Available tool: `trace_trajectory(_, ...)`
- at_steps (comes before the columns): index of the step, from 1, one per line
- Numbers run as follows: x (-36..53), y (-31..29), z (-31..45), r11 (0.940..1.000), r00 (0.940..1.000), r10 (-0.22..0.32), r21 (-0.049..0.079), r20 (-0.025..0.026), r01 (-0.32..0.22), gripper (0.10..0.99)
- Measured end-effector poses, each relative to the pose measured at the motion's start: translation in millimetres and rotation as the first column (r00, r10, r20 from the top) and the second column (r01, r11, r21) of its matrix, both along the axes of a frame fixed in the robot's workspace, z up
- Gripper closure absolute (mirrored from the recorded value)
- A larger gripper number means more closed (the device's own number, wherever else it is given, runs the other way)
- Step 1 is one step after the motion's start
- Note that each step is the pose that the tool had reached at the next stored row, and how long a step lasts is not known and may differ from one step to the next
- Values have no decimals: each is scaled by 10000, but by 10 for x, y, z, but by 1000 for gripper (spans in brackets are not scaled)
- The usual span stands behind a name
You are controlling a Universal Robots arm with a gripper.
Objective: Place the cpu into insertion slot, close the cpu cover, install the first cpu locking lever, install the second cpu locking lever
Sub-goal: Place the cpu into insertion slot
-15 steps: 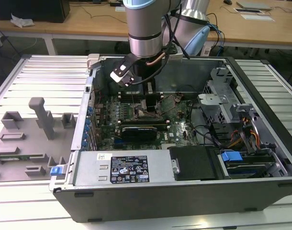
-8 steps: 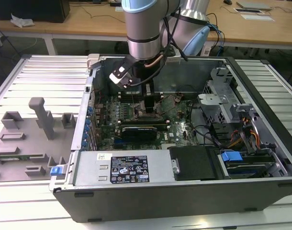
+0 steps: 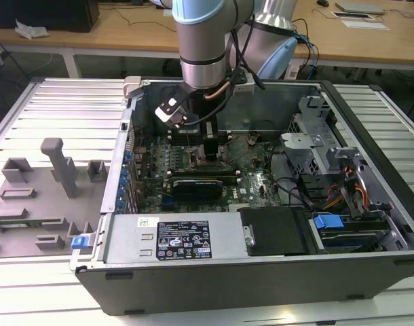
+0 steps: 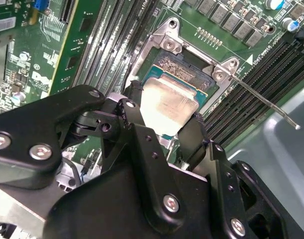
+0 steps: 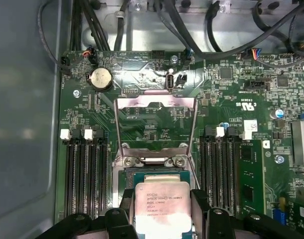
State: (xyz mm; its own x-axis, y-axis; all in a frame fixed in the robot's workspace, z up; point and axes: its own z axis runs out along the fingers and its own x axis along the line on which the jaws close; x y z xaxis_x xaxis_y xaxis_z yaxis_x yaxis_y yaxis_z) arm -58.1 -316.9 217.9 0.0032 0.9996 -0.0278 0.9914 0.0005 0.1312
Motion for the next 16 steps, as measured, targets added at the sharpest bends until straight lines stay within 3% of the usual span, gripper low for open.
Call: trace_trajectory(16,-21,32,-155,10000,10000,0,10,0,0,545)
